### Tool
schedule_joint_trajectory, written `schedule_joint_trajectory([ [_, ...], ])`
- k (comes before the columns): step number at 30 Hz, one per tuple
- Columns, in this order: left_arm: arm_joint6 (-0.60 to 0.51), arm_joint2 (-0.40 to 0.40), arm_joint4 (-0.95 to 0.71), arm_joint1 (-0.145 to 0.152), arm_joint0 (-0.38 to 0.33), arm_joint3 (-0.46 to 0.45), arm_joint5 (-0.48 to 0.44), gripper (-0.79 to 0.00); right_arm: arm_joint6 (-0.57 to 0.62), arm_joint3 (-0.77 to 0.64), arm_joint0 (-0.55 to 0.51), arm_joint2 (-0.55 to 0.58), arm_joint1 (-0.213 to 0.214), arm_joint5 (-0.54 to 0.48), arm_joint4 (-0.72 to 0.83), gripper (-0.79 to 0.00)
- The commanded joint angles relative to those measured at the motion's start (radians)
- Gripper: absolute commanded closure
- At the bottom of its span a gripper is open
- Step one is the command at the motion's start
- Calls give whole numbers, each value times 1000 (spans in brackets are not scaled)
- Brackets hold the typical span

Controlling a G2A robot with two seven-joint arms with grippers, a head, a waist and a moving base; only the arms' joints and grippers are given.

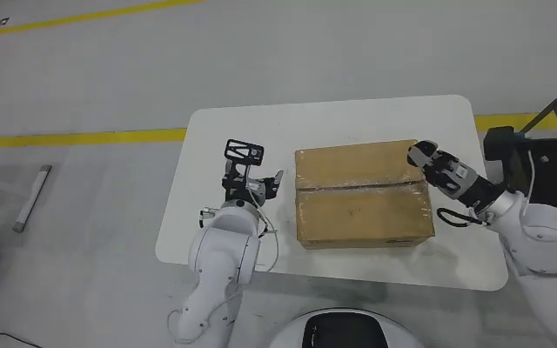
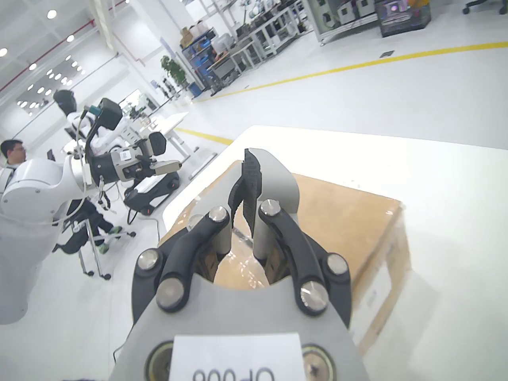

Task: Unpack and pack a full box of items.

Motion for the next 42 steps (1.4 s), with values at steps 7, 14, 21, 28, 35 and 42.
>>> schedule_joint_trajectory([
  [7,16,-133,-1,17,167,-102,-24,-785,19,17,58,-91,-6,-5,-45,0],
  [14,38,-191,-36,23,218,-141,-37,-785,20,12,61,-90,-5,-2,-56,0],
  [21,47,-198,-41,24,219,-142,-36,-785,-1,-32,106,-255,-23,32,-140,0],
  [28,47,-198,-41,24,219,-142,-36,-785,-84,43,212,-468,-59,134,-381,0],
  [35,47,-198,-41,24,219,-142,-36,-785,-81,113,239,-529,-77,246,-471,0],
  [42,47,-198,-41,24,219,-142,-36,-785,-54,105,213,-496,-73,250,-467,0],
])
